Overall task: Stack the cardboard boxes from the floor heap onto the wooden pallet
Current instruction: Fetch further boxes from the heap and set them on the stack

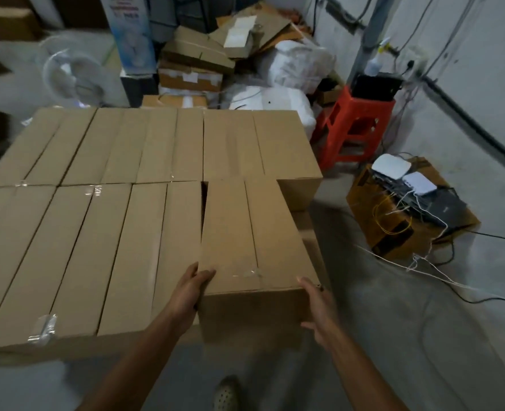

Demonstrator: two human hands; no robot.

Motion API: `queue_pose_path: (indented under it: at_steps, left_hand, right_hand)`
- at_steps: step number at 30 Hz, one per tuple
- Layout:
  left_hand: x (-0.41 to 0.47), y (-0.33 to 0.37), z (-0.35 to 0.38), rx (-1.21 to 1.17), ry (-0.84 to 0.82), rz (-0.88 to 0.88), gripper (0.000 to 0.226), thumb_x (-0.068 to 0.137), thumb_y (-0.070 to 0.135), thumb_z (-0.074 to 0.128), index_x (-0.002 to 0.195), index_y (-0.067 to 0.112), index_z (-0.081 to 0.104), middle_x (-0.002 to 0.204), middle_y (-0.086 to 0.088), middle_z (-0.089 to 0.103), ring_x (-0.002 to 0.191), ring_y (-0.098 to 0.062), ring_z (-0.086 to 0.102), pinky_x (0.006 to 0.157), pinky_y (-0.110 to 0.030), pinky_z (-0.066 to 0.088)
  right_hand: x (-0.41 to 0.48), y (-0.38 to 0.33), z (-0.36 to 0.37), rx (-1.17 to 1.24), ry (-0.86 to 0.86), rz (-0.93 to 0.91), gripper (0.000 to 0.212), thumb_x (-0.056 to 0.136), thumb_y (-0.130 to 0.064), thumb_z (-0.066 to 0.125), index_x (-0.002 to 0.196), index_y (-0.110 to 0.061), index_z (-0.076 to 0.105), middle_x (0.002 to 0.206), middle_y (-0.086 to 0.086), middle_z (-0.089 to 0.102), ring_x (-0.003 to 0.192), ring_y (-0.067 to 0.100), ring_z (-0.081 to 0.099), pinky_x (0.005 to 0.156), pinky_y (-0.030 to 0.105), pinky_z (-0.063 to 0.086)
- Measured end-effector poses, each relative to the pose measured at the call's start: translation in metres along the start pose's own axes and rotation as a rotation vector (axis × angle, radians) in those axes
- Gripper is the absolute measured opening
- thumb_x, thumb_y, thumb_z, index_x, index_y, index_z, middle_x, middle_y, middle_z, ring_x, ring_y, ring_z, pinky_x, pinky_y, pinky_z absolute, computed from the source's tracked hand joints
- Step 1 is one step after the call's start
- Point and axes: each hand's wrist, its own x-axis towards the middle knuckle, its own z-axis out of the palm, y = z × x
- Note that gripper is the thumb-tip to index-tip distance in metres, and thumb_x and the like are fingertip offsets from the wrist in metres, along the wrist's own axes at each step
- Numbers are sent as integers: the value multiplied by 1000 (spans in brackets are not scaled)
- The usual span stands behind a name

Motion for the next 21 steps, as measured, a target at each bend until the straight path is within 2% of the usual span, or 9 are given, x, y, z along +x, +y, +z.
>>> queue_pose_path:
  at_steps: [2, 4, 8, 11, 14, 15, 17, 18, 21]
  left_hand:
    - [14, -12, -3, 19, 9, 3, 33, 97, 28, 61, 129, 26, 56, 122, -4, 70, 110, -23, 67, 87, -38, 54]
    - [28, -26, -7, 15, 43, -8, 46, 96, 24, 62, 140, 19, 51, 127, -6, 68, 113, -23, 68, 93, -40, 54]
    - [45, -59, -2, -9, 171, -30, 35, 98, 8, 57, 132, 14, 55, 117, -9, 71, 98, -21, 69, 73, -26, 55]
    - [51, -85, 4, -28, 221, -51, 33, 99, 9, 55, 129, 23, 57, 117, -6, 71, 100, -21, 69, 73, -27, 57]
    - [54, -115, 3, -94, 356, -79, 36, 97, 14, 57, 133, 20, 60, 119, -7, 69, 103, -24, 68, 69, -34, 58]
    - [54, -124, 4, -146, 424, -110, 33, 96, 16, 57, 128, 16, 63, 115, -7, 69, 98, -24, 67, 65, -34, 56]
    - [49, -134, 10, -265, 524, -170, 16, 95, 13, 52, 99, 6, 66, 89, -7, 64, 74, -16, 60, 55, -25, 47]
    - [47, -136, 14, -317, 563, -194, 17, 95, 10, 49, 84, 7, 61, 77, -6, 57, 64, -14, 54, 49, -21, 44]
    - [48, -143, 18, -445, 712, -204, 23, 97, 10, 49, 76, 9, 58, 73, -6, 54, 59, -14, 51, 41, -16, 42]
  right_hand:
    - [22, 9, 0, 6, -58, 6, 64, 86, -43, 72, 140, -17, 49, 138, 8, 54, 118, 29, 51, 99, 56, 44]
    - [44, 19, 0, -9, -118, 24, 80, 81, -45, 76, 148, -20, 41, 144, 6, 50, 129, 30, 47, 104, 60, 41]
    - [79, 46, -5, -34, -225, 43, 102, 64, -49, 80, 152, -23, 36, 147, 7, 49, 131, 30, 48, 108, 64, 39]
    - [98, 65, -14, -42, -260, 88, 98, 71, -41, 79, 154, -22, 33, 151, 8, 44, 135, 32, 45, 110, 62, 38]
    - [111, 81, -21, -92, -290, 140, 81, 84, -25, 74, 154, -20, 34, 149, 9, 48, 132, 31, 49, 110, 57, 39]
    - [113, 86, -21, -104, -299, 148, 76, 88, -19, 72, 154, -19, 34, 146, 9, 51, 129, 29, 51, 110, 55, 40]
    - [117, 95, -23, -125, -294, 171, 73, 91, -11, 68, 154, -18, 33, 143, 9, 54, 126, 29, 53, 111, 55, 39]
    - [121, 99, -23, -137, -288, 188, 73, 91, -8, 67, 155, -17, 32, 143, 9, 54, 126, 29, 54, 112, 56, 38]
    - [132, 108, -20, -185, -287, 217, 68, 92, -3, 64, 152, -15, 35, 142, 9, 55, 127, 30, 53, 111, 56, 39]
